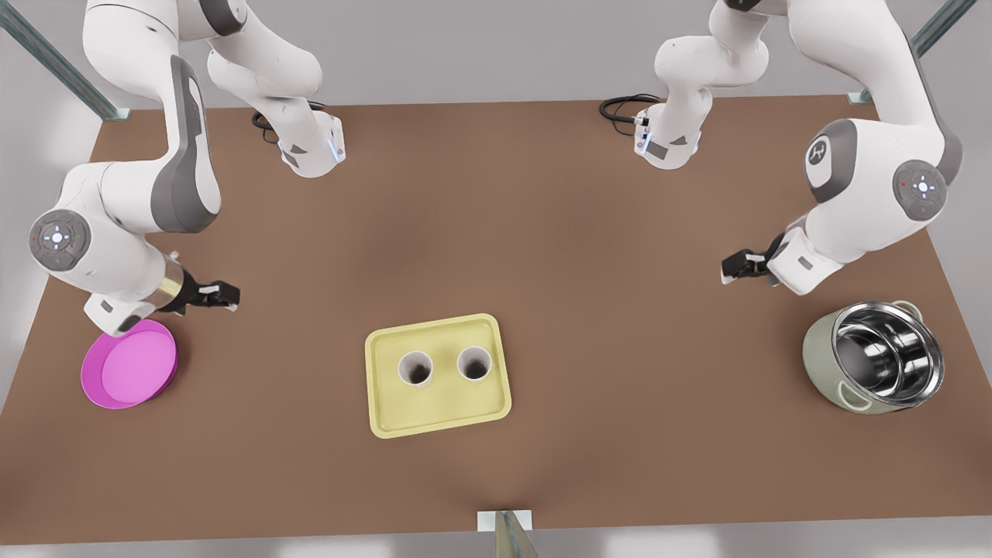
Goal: Use the left arm to pick up the white IKEA cup from the tray and place it on the middle-left position; use the right arm to pick up the white IKEA cup from the tray and place it on the middle-right position
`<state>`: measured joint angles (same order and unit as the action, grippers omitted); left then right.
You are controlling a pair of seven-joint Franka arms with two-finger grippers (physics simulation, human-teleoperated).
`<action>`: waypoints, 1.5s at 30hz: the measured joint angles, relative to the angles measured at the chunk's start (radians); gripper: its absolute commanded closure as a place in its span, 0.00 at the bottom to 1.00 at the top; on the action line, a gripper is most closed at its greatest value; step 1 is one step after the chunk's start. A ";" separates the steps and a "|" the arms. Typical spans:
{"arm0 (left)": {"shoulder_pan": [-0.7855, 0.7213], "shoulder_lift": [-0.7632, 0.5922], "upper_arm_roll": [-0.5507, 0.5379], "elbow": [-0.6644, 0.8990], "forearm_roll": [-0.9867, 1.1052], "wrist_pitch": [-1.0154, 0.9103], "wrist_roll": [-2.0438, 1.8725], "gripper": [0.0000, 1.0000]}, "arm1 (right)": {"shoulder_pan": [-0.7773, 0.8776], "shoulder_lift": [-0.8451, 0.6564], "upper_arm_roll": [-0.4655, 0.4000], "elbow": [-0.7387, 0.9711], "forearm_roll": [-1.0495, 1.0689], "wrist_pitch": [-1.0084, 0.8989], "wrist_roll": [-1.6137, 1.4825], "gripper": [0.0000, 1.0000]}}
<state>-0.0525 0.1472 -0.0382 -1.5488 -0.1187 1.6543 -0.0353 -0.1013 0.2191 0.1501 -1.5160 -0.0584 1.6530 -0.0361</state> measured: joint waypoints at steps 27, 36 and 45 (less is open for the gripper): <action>-0.585 0.705 0.002 0.424 0.248 0.506 -0.489 0.00 | 0.365 0.455 0.049 0.096 -0.004 0.410 0.136 0.00; -0.587 0.753 0.003 0.421 0.248 0.660 -0.638 0.00 | 0.362 0.511 0.039 0.093 -0.003 0.551 0.192 0.00; -0.614 0.830 0.001 0.427 0.247 0.749 -0.727 0.00 | 0.366 0.535 0.038 0.058 -0.003 0.626 0.226 0.00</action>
<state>-0.6664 0.9770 -0.0371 -1.1220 0.1279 2.4029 -0.7619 0.2643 0.7539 0.1885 -1.4580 -0.0613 2.2794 0.1898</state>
